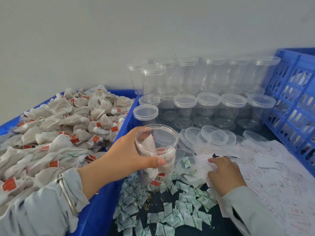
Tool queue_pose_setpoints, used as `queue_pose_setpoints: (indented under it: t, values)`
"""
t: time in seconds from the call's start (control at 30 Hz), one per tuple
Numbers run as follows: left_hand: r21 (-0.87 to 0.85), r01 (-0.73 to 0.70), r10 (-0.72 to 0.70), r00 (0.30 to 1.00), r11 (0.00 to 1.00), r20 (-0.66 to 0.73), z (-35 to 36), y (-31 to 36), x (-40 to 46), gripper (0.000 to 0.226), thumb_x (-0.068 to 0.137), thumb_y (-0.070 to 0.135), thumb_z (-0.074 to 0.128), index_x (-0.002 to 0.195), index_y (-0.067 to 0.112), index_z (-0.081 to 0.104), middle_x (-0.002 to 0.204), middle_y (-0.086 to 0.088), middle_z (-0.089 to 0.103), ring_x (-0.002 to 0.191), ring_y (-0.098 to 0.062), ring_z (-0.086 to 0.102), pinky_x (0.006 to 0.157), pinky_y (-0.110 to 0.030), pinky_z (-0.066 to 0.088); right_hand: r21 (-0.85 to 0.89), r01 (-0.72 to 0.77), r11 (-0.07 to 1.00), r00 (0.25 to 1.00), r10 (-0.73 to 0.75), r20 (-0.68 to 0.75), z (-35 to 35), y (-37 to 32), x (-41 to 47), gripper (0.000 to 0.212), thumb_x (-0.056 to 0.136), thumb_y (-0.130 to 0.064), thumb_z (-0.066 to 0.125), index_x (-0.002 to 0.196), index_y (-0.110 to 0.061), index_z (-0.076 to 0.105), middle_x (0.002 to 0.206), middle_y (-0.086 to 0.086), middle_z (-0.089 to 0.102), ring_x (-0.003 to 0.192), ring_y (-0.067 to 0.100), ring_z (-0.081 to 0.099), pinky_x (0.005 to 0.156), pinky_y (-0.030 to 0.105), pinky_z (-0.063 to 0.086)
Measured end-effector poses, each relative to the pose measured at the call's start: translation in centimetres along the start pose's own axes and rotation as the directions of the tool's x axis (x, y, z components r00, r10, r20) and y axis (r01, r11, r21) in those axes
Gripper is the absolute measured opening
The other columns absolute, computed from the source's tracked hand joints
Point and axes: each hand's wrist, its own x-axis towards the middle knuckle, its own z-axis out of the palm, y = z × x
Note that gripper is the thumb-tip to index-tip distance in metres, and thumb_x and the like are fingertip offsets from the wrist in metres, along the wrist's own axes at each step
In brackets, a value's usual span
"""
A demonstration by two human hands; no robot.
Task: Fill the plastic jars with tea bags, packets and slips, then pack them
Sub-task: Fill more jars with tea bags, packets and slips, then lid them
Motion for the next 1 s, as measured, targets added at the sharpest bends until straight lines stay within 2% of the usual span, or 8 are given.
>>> queue_pose_setpoints:
  t: [0.1,0.2,0.33,0.47,0.53,0.63,0.8,1.0]
  values:
    - [0.012,0.001,-0.001,1.0,1.0,-0.01,-0.1,0.0,0.0,0.076,0.036,0.075,0.072,0.104,0.061,0.042,0.111,0.039,0.055,0.105,0.023,0.045,0.076,0.001,0.035,-0.049,0.07,0.996,0.998,-0.07,0.012,0.6,-0.3,-0.1,0.045,0.091,-0.014,0.047,0.135,-0.026,0.051,0.14,-0.003,0.043,0.129,0.02,0.035,0.102,0.026,0.032]
    - [0.016,0.012,-0.011,1.0,1.0,-0.014,-0.2,0.0,0.0,0.075,0.036,0.075,0.072,0.103,0.063,0.041,0.112,0.037,0.056,0.106,0.021,0.046,0.079,-0.004,0.036,-0.107,0.103,0.989,0.995,-0.102,0.014,0.9,-0.5,-0.2,0.038,0.092,-0.021,0.051,0.128,-0.032,0.056,0.135,-0.007,0.046,0.125,0.017,0.037,0.101,0.027,0.034]
    - [0.032,0.007,-0.007,1.0,0.999,0.001,-0.1,-0.1,0.0,0.079,0.037,0.075,0.072,0.108,0.059,0.041,0.113,0.037,0.055,0.107,0.022,0.044,0.081,-0.007,0.036,-0.095,0.122,0.988,0.992,-0.121,0.018,1.0,-0.6,-0.5,0.027,0.091,-0.039,0.057,0.117,-0.037,0.064,0.133,-0.011,0.046,0.125,0.015,0.035,0.103,0.029,0.032]
    - [0.037,0.011,-0.011,1.0,0.999,0.012,-0.1,0.0,0.0,0.08,0.037,0.075,0.072,0.109,0.058,0.041,0.112,0.038,0.054,0.106,0.024,0.042,0.078,-0.005,0.035,-0.039,0.157,0.987,0.987,-0.156,0.023,1.5,-0.9,-0.8,0.032,0.085,-0.054,0.059,0.114,-0.041,0.065,0.132,-0.012,0.045,0.125,0.014,0.034,0.103,0.03,0.028]
    - [0.035,0.007,-0.007,1.0,0.999,0.02,-0.1,0.0,0.0,0.082,0.036,0.075,0.072,0.111,0.057,0.041,0.111,0.039,0.053,0.106,0.024,0.042,0.077,-0.002,0.036,-0.066,0.177,0.982,0.984,-0.176,0.026,1.8,-1.1,-1.0,0.034,0.084,-0.056,0.059,0.115,-0.041,0.064,0.132,-0.013,0.044,0.125,0.014,0.033,0.103,0.03,0.028]
    - [0.041,-0.015,0.014,0.999,0.999,0.038,-0.1,0.0,-0.1,0.089,0.037,0.075,0.072,0.118,0.051,0.043,0.111,0.044,0.049,0.105,0.025,0.042,0.074,0.005,0.034,-0.087,0.185,0.979,0.982,-0.187,-0.016,2.2,-1.4,-1.1,0.026,0.088,-0.05,0.058,0.109,-0.038,0.068,0.133,-0.013,0.045,0.125,0.013,0.033,0.103,0.028,0.028]
    - [0.057,-0.004,0.002,0.999,0.998,0.037,-0.1,-0.1,0.0,0.087,0.035,0.076,0.071,0.114,0.056,0.042,0.11,0.046,0.048,0.105,0.027,0.04,0.074,0.002,0.035,0.005,0.164,0.987,0.981,-0.162,-0.109,2.2,-1.6,-1.1,0.014,0.087,-0.04,0.065,0.089,-0.028,0.072,0.122,-0.012,0.05,0.121,0.011,0.035,0.099,0.025,0.026]
    - [0.062,-0.009,0.006,0.999,0.998,0.053,-0.1,-0.2,0.0,0.094,0.037,0.077,0.071,0.122,0.049,0.042,0.111,0.046,0.047,0.104,0.026,0.042,0.074,0.002,0.036,0.17,0.205,0.964,0.933,-0.14,-0.331,1.1,-1.2,-0.9,0.008,0.085,-0.019,0.07,0.077,-0.015,0.07,0.092,-0.008,0.051,0.102,0.017,0.048,0.082,0.023,0.029]
